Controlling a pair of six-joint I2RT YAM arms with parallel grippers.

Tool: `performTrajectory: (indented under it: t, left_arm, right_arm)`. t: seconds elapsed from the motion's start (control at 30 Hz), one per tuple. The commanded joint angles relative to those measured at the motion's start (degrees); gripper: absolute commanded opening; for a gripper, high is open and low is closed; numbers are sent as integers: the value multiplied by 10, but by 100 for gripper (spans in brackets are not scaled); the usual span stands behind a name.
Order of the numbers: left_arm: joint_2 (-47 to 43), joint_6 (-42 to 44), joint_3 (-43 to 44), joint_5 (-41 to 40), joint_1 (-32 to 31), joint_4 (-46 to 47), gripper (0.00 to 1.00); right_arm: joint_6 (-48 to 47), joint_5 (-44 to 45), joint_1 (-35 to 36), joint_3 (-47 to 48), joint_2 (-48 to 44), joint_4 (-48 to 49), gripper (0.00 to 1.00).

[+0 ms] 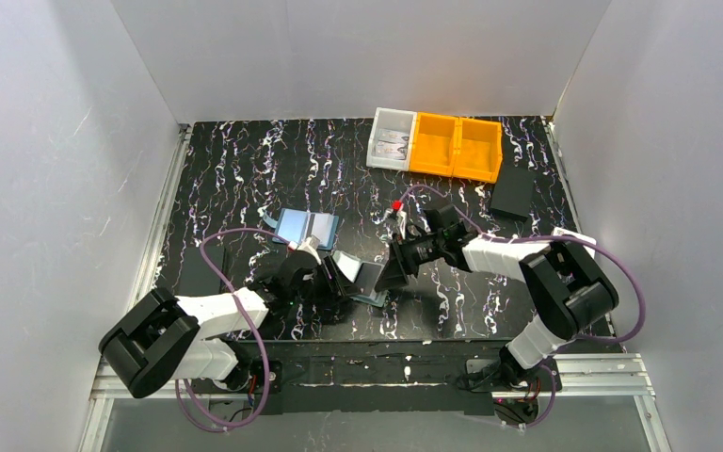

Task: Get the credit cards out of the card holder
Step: Remove the credit card from the card holder.

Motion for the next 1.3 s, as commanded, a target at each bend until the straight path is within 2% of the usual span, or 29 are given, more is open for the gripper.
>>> performTrajectory:
  t: [0.0,0.17,0.5,0.67,1.0,1.27]
  left_arm:
    - [1,14,19,13,10,-14,44]
    - [0,18,19,19,14,-14,44]
    - [4,40,30,40,19,-13,45]
    - [-12,65,28,52,19,-13,53]
    - [-82,139,19,58,19,-27,56]
    - [-126,257,66,2,20,-142,60]
  right_arm:
    - [41,14,13,91,69,-27,67]
    - [21,25,34,138,102,-79,75]
    - [-4,94,38,193,149,-165,79]
    - [34,157,38,212,169,-178,80]
    - [64,100,38,216,183,-148,76]
    - [89,75,39,206,178,-118,73]
